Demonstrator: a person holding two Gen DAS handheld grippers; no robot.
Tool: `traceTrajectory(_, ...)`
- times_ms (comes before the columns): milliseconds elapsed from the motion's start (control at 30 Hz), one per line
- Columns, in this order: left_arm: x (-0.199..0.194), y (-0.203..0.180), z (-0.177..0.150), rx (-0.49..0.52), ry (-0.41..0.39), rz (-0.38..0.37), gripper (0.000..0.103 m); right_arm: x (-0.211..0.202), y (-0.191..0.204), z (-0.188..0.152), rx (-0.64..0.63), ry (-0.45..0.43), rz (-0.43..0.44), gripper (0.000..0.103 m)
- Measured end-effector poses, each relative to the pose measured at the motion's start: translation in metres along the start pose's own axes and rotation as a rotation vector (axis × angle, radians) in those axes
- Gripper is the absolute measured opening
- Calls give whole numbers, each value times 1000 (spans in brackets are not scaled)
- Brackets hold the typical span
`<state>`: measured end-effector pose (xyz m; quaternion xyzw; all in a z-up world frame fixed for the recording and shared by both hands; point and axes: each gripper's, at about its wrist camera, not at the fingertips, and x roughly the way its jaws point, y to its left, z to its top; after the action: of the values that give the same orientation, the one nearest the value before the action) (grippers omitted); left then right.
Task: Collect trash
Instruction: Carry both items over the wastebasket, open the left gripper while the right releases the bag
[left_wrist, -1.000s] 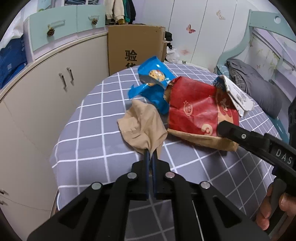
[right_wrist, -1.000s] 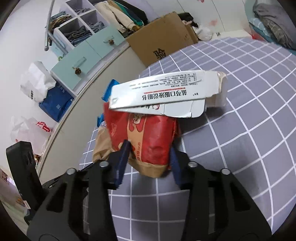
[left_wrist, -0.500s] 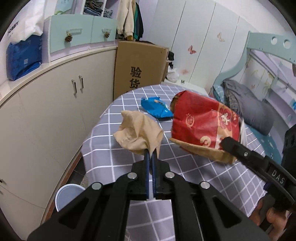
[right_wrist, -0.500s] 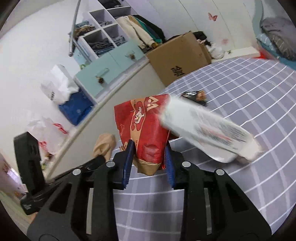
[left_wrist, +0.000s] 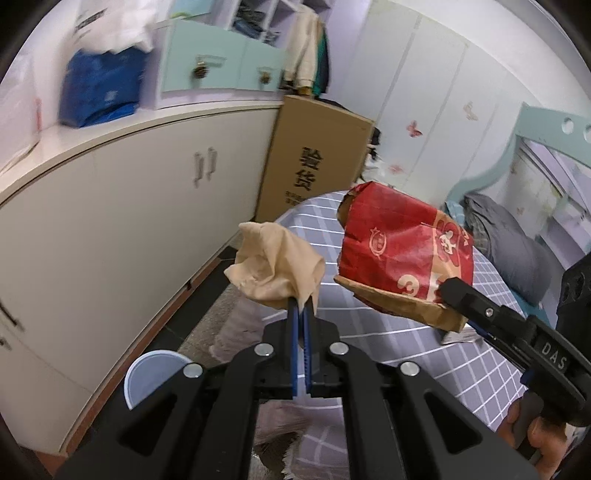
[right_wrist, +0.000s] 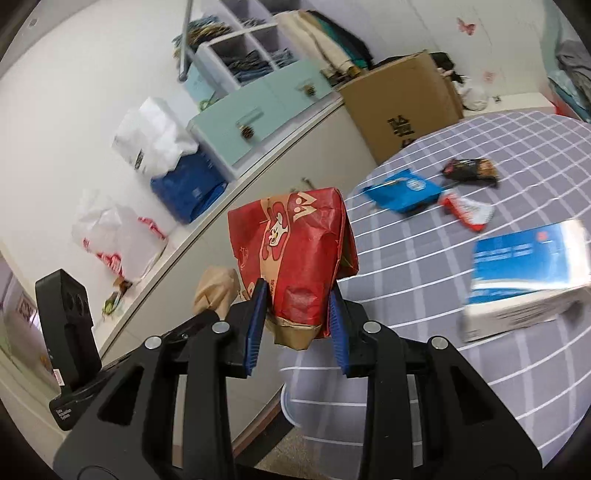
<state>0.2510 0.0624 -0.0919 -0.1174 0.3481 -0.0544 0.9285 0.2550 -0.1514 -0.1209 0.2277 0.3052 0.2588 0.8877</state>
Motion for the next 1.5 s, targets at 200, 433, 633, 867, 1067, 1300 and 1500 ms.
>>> traceTrajectory(200, -5, 62, -12, -80, 4, 50, 2, 39, 39, -22, -67, 68, 26, 31)
traceTrajectory(433, 15, 141, -44, -204, 91, 124, 2, 104, 81, -66, -176, 162, 14, 31)
traceTrajectory(633, 51, 195, -72, -275, 196, 172, 2, 158, 94, -105, -246, 243, -33, 31)
traceTrajectory(867, 90, 235, -97, -330, 291, 200, 3, 207, 93, -140, -298, 311, -95, 31)
traceTrajectory(1067, 112, 255, -105, -364, 322, 232, 11, 230, 91, -154, -319, 339, -126, 31)
traceTrajectory(1300, 122, 266, -113, -407, 344, 264, 57, 244, 90, -163, -320, 374, -136, 31)
traceTrajectory(1500, 119, 266, -117, -412, 345, 270, 59, 250, 91, -165, -320, 392, -135, 32)
